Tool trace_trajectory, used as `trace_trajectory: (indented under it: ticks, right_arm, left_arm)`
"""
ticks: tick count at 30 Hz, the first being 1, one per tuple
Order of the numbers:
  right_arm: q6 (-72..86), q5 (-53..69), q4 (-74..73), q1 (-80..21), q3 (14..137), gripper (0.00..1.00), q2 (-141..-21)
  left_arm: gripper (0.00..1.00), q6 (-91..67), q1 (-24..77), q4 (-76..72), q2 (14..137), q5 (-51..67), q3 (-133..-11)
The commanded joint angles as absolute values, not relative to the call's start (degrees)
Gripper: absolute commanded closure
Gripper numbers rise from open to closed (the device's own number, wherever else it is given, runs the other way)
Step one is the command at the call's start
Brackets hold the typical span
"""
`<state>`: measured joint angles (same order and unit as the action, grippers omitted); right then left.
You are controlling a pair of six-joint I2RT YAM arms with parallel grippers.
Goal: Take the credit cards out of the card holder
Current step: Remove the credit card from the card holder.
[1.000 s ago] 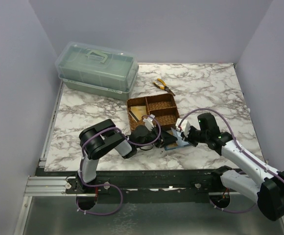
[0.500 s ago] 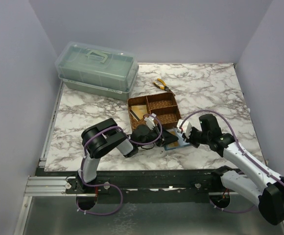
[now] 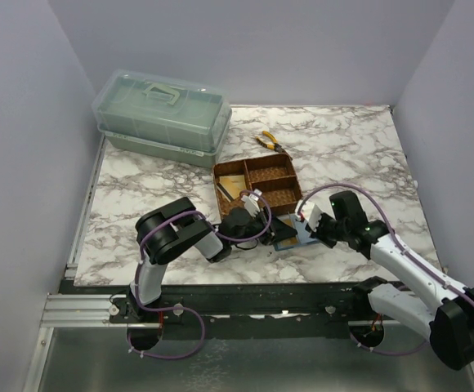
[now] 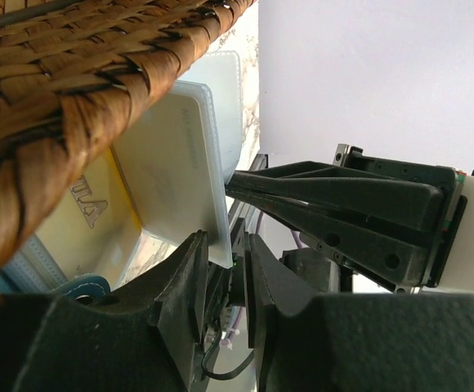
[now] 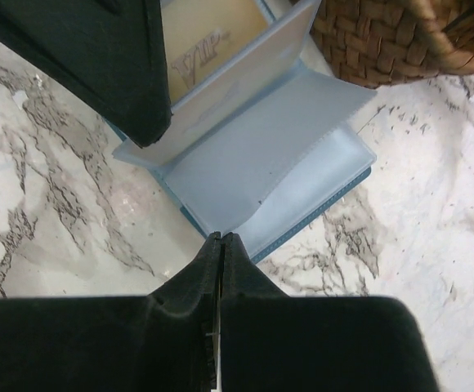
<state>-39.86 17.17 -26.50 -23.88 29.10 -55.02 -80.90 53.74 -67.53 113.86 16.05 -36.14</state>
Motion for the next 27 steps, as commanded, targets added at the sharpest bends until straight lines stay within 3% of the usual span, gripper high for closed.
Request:
trace_trajectory:
  ticks: [1,27]
  right_arm:
    - [-39.35,13.29,-30.11,-23.61,31.12,1.0,-56.72]
    - [-37.36,13.26,-31.02,-22.58,31.0,1.0,-57.13]
  left_arm:
    - [0.71,-82.53,53.58,-57.92,115.65,17.06,-35.75]
    - [0.71,-77.46,54.14,-50.1,116.53,19.06,-40.7]
